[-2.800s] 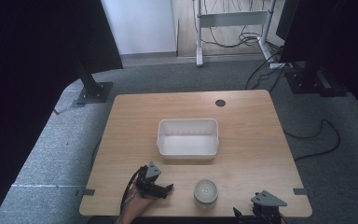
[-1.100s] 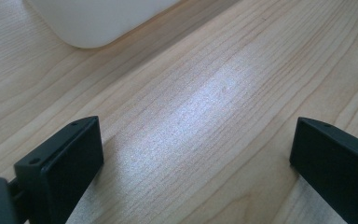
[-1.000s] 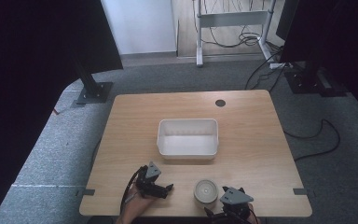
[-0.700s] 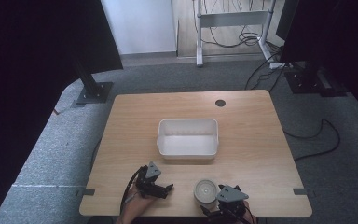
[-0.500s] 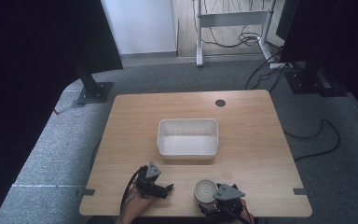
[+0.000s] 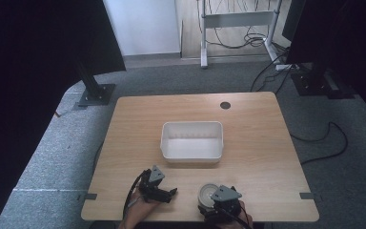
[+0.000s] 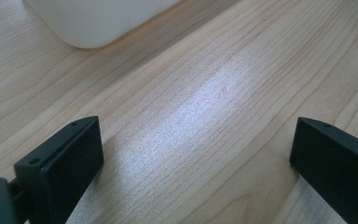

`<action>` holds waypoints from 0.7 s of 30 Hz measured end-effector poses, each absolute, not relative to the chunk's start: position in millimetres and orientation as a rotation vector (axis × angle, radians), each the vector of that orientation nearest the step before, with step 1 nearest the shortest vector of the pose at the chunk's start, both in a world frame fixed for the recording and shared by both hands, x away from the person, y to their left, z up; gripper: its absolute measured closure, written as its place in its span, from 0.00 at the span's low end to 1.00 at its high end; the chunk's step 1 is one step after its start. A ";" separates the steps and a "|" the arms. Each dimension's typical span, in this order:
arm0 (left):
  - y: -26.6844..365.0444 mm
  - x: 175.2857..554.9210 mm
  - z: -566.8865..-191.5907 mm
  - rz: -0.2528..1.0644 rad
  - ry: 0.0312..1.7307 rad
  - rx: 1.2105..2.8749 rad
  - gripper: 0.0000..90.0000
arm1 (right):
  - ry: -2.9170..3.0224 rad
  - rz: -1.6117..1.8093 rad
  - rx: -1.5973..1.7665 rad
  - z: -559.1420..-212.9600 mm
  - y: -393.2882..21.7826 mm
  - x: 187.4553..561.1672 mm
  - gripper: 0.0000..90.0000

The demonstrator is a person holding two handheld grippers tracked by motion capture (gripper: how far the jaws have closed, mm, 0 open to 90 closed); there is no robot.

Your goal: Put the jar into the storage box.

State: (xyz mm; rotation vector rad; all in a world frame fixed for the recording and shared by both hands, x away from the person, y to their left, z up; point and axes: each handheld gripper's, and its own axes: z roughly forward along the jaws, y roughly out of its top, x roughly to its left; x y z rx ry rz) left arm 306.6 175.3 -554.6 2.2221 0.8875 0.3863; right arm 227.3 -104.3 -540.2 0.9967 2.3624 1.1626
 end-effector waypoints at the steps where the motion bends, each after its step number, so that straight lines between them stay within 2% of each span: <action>1: 175.3 306.6 -554.6 0.386 0.888 2.222 0.03 | 2.362 1.161 0.997 -540.1 -104.2 227.1 0.10; 21: 175.3 306.6 -554.6 0.387 0.887 2.222 0.03 | 2.298 1.140 1.043 -533.3 -105.0 229.4 0.10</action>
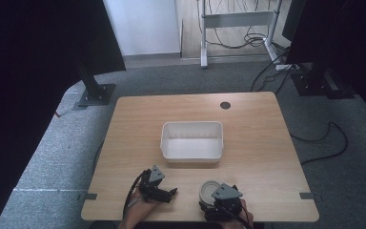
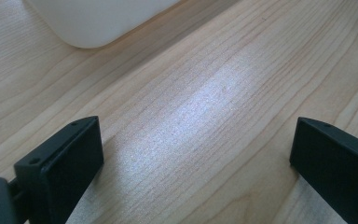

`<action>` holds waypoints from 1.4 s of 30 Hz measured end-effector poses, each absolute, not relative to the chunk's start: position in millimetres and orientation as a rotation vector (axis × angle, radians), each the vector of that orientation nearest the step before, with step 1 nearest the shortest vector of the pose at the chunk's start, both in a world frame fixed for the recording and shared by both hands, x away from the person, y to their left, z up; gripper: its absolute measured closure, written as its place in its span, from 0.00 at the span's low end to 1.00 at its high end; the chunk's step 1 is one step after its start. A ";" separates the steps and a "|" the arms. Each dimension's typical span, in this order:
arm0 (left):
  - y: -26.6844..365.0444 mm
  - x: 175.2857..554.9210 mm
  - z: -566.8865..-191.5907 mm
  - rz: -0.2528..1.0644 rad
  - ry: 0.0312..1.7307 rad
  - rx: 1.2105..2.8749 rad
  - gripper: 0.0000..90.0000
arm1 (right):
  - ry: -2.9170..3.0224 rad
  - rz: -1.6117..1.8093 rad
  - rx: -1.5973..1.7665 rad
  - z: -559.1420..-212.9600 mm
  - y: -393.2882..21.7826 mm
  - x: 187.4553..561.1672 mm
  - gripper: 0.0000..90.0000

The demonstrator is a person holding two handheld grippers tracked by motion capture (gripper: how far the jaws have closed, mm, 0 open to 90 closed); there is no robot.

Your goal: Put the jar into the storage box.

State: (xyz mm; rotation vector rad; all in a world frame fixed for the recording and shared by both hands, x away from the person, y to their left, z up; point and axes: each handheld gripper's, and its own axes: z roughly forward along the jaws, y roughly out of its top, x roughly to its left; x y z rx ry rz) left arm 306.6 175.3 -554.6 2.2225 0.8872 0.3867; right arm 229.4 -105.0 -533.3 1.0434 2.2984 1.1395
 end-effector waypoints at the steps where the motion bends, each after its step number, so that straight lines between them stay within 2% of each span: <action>1: 175.3 306.6 -554.6 0.386 0.887 2.223 0.03 | 2.297 1.139 1.045 -532.5 -105.3 230.2 0.10; 42: 175.3 306.6 -554.5 0.386 0.887 2.223 0.03 | 2.278 1.155 1.063 -509.6 -88.2 271.2 0.10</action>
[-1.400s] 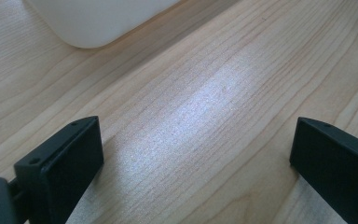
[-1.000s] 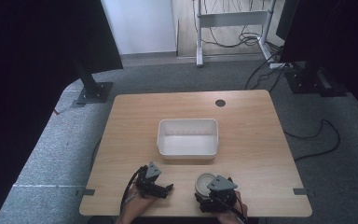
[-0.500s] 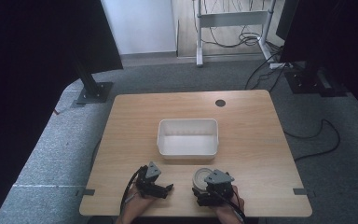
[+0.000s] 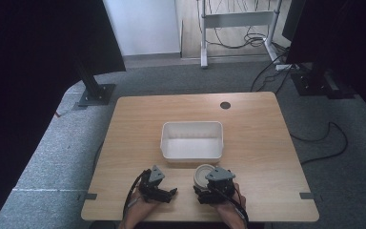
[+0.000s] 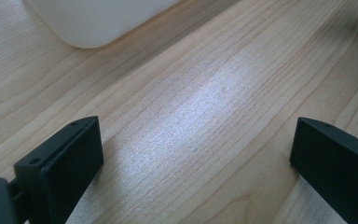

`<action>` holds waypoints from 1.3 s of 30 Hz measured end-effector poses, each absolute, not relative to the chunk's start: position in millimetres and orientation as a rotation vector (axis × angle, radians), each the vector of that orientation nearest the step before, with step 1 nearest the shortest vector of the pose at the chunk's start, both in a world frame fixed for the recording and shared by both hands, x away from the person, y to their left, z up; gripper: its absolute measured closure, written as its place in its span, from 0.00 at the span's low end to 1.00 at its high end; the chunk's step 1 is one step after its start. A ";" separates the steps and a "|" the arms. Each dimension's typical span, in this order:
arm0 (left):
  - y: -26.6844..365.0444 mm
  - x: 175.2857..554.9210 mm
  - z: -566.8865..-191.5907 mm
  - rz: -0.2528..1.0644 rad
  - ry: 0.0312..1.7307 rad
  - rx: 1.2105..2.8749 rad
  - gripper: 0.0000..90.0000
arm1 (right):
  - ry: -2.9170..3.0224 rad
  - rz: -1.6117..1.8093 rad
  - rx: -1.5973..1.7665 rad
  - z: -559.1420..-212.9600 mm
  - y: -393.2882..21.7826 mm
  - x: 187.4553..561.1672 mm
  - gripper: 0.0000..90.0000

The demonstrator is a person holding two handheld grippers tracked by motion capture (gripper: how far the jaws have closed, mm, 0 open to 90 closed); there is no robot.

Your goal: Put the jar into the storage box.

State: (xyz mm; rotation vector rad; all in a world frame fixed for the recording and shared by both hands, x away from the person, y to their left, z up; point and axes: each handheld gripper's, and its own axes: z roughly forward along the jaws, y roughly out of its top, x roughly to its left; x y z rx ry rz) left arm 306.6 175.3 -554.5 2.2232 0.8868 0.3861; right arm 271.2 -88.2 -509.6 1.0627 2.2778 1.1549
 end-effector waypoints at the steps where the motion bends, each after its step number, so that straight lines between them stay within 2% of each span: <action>1: 175.3 306.6 -554.5 0.386 0.887 2.224 0.03 | 2.277 1.156 1.063 -509.0 -87.5 272.4 0.10; 39: 175.3 306.5 -554.5 0.386 0.887 2.223 0.02 | 2.218 1.156 1.064 -491.6 -63.5 318.3 0.10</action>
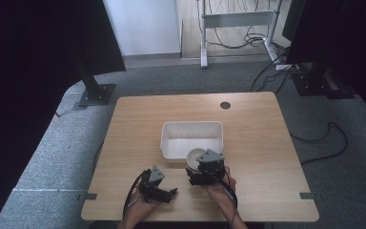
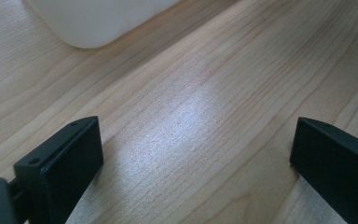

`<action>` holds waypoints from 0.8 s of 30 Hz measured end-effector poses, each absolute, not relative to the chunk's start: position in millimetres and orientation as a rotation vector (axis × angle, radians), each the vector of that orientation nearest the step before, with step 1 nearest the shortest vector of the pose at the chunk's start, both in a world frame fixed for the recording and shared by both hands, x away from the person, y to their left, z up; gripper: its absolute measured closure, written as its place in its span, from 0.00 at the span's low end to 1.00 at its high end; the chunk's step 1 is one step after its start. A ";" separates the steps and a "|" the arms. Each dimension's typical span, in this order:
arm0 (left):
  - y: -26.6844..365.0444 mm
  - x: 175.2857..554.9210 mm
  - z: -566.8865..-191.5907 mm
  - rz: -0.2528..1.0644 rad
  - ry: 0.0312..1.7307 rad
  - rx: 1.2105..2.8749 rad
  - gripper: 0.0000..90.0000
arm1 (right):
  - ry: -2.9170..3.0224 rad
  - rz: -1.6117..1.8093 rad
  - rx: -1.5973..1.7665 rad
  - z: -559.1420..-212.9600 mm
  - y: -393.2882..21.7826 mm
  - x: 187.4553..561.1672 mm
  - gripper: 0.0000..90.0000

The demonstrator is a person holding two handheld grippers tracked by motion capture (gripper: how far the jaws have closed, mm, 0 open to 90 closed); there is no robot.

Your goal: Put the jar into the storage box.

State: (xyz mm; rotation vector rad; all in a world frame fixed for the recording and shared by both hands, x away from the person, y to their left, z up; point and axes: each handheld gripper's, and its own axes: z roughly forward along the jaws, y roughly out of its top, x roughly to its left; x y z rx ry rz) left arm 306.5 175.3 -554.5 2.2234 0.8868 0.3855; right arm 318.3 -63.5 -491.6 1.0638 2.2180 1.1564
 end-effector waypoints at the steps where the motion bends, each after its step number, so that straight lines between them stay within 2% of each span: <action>1: 175.2 306.5 -554.5 0.385 0.887 2.223 0.02 | 2.218 1.153 1.061 -491.0 -62.9 319.5 0.10; 24: 175.2 306.6 -554.6 0.385 0.887 2.223 0.02 | 2.184 1.093 1.097 -490.0 -59.0 347.0 0.10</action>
